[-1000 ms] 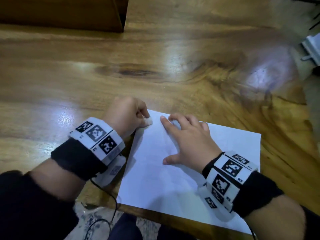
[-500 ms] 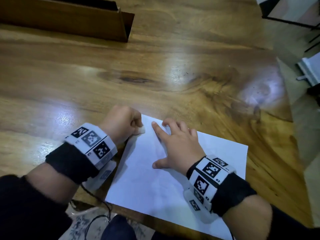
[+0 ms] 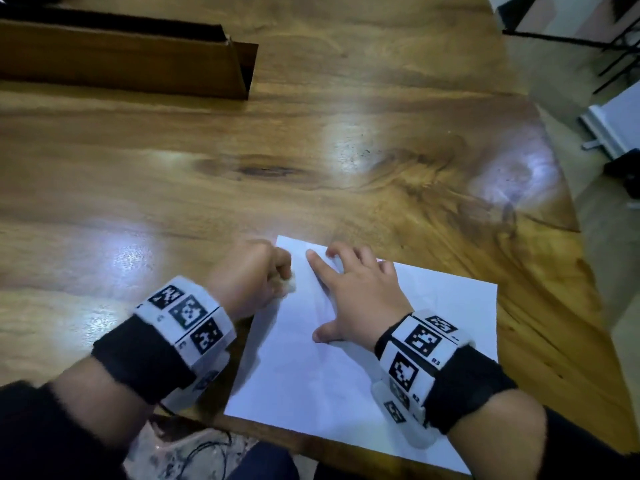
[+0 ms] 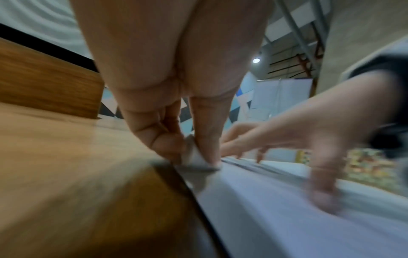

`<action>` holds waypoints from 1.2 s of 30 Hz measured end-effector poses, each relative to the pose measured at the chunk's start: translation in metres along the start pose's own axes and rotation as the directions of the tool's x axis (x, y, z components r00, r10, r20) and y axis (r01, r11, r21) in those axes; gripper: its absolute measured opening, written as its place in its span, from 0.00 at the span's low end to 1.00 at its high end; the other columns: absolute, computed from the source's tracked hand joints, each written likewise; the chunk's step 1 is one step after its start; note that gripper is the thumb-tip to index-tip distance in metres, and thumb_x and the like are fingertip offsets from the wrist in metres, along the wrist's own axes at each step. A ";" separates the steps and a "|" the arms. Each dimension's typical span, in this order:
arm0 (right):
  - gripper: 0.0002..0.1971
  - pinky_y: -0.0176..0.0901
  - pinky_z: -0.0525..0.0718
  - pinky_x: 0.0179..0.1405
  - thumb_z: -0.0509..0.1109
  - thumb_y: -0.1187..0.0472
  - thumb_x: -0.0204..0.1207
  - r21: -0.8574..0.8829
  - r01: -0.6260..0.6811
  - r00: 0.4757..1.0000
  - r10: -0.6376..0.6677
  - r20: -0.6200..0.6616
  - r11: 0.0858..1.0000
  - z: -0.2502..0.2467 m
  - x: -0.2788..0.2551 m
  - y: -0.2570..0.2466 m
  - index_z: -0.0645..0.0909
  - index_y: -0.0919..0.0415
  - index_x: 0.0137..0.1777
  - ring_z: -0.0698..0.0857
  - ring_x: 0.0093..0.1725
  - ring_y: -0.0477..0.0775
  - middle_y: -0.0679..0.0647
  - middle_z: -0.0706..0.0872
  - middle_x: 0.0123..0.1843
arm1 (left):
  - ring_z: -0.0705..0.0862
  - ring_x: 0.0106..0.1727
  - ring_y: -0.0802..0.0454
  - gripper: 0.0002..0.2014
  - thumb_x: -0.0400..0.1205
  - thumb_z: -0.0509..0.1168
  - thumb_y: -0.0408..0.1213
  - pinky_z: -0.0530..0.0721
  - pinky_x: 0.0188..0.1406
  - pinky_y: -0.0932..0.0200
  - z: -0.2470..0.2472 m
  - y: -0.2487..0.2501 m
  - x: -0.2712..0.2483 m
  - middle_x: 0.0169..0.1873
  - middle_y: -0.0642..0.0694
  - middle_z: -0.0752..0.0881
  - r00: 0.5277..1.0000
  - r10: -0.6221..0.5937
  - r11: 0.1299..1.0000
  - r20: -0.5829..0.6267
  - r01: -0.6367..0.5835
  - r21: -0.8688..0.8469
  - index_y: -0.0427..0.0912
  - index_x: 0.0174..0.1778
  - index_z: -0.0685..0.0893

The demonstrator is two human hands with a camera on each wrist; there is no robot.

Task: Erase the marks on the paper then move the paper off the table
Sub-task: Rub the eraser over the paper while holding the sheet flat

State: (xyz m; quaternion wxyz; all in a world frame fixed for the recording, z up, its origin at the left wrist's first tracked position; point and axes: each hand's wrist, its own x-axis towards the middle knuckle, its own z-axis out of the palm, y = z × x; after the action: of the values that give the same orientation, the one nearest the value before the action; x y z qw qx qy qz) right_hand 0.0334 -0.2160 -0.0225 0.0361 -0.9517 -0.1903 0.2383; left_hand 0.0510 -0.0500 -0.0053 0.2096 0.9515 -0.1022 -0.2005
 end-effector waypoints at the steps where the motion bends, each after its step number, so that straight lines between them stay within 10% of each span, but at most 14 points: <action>1: 0.55 0.52 0.60 0.68 0.75 0.34 0.62 0.000 -0.006 1.000 0.006 -0.004 1.000 0.001 0.000 0.000 0.44 0.42 0.83 0.55 0.74 0.56 0.47 0.53 0.77 | 0.80 0.34 0.55 0.05 0.73 0.71 0.40 0.69 0.26 0.74 0.002 -0.003 -0.011 0.32 0.48 0.84 0.998 0.021 1.000 0.067 -0.021 -0.002 0.42 0.39 0.86; 4: 0.56 0.52 0.59 0.69 0.75 0.35 0.61 0.029 -0.021 1.000 0.021 -0.003 0.999 0.003 -0.001 -0.001 0.43 0.41 0.82 0.53 0.75 0.55 0.46 0.52 0.78 | 0.79 0.33 0.59 0.05 0.70 0.73 0.42 0.70 0.28 0.77 -0.001 -0.008 -0.020 0.31 0.52 0.85 0.983 0.042 0.999 0.178 -0.038 -0.031 0.45 0.37 0.86; 10: 0.56 0.52 0.58 0.71 0.75 0.34 0.61 0.015 -0.031 1.000 0.031 0.001 0.999 -0.001 -0.001 0.000 0.43 0.39 0.82 0.53 0.75 0.54 0.45 0.53 0.77 | 0.82 0.42 0.45 0.05 0.72 0.70 0.32 0.74 0.38 0.62 -0.010 -0.005 0.035 0.40 0.41 0.88 0.993 -0.016 1.000 -0.118 0.013 -0.027 0.40 0.42 0.85; 15: 0.56 0.52 0.59 0.70 0.75 0.34 0.60 -0.001 -0.028 1.000 0.028 0.005 1.000 -0.003 -0.001 -0.001 0.43 0.40 0.82 0.54 0.75 0.54 0.45 0.53 0.77 | 0.81 0.33 0.63 0.04 0.69 0.74 0.38 0.72 0.29 0.78 -0.003 -0.014 -0.003 0.37 0.48 0.90 0.979 0.056 0.998 0.198 -0.052 -0.024 0.44 0.36 0.88; 21: 0.56 0.51 0.60 0.69 0.73 0.33 0.62 -0.037 -0.021 1.000 0.021 0.001 0.999 -0.002 -0.002 -0.003 0.42 0.41 0.83 0.55 0.74 0.54 0.46 0.52 0.77 | 0.81 0.40 0.46 0.04 0.72 0.70 0.30 0.71 0.33 0.64 -0.014 -0.007 0.039 0.31 0.48 0.81 0.998 -0.024 0.997 -0.050 0.020 -0.073 0.38 0.41 0.85; 27: 0.56 0.50 0.58 0.68 0.73 0.33 0.62 -0.014 -0.012 1.000 0.012 0.017 1.000 -0.002 -0.001 -0.001 0.41 0.42 0.83 0.53 0.74 0.54 0.46 0.51 0.77 | 0.83 0.36 0.57 0.04 0.69 0.75 0.40 0.71 0.27 0.77 -0.007 -0.013 -0.005 0.32 0.53 0.86 0.983 0.009 0.998 0.183 0.002 -0.058 0.47 0.34 0.87; 32: 0.56 0.50 0.58 0.69 0.73 0.33 0.63 -0.010 -0.008 1.000 0.008 0.019 1.000 -0.002 -0.001 -0.001 0.40 0.42 0.83 0.53 0.74 0.54 0.46 0.51 0.77 | 0.78 0.38 0.53 0.06 0.72 0.72 0.37 0.69 0.31 0.67 -0.016 0.001 0.031 0.34 0.49 0.83 0.999 -0.027 0.999 -0.040 0.025 -0.035 0.40 0.42 0.87; 36: 0.56 0.50 0.57 0.70 0.73 0.33 0.63 0.015 -0.010 1.000 0.009 0.028 1.000 -0.002 -0.001 -0.001 0.41 0.41 0.83 0.52 0.74 0.52 0.46 0.50 0.78 | 0.78 0.29 0.63 0.04 0.69 0.75 0.40 0.71 0.24 0.78 -0.008 -0.010 0.001 0.27 0.57 0.81 0.974 -0.020 0.999 0.227 0.028 -0.033 0.47 0.31 0.86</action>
State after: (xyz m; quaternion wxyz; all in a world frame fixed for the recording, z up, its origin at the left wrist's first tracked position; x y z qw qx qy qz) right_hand 0.0331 -0.2150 -0.0205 0.0394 -0.9489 -0.1845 0.2531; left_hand 0.0563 -0.0388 -0.0035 0.2113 0.9197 -0.1101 -0.3120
